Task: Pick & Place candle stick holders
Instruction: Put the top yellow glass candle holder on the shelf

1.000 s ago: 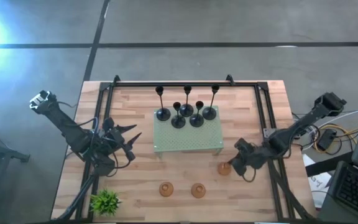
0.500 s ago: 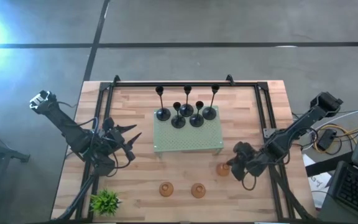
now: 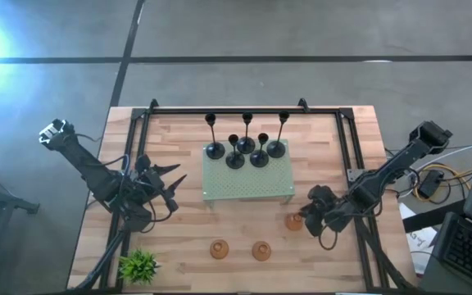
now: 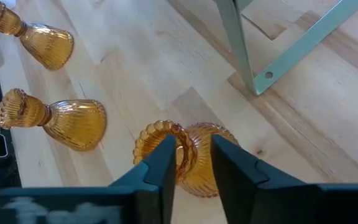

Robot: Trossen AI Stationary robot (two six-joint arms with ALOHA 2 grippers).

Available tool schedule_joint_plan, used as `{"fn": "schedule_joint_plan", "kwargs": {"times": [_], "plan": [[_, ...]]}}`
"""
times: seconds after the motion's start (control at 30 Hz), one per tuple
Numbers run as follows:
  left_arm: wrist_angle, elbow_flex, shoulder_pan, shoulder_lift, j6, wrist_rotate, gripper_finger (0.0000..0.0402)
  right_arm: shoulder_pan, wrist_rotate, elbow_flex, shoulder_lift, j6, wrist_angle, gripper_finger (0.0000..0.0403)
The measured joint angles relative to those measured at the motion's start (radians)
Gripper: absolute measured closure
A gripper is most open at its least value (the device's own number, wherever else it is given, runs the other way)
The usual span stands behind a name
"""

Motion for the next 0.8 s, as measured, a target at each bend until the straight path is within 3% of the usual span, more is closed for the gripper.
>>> {"fn": "schedule_joint_plan", "kwargs": {"times": [0.17, 0.37, 0.6, 0.8], "plan": [[0.000, 0.000, 0.000, 0.000, 0.000, 0.000, 0.0225, 0.000, 0.004, 0.000, -0.022, -0.038, 0.000, 0.0277], [0.000, 0.000, 0.000, 0.000, 0.000, 0.000, 0.0225, 0.021, 0.021, 0.001, -0.120, -0.100, 0.000, 0.0271], [0.000, 0.000, -0.001, 0.000, 0.000, 0.000, 0.0225, 0.197, 0.211, 0.002, -0.175, 0.009, -0.092, 0.0288], [0.000, 0.000, -0.001, 0.000, 0.000, 0.000, 0.0225, 0.406, 0.442, 0.002, -0.068, 0.185, -0.059, 0.0298]]}}
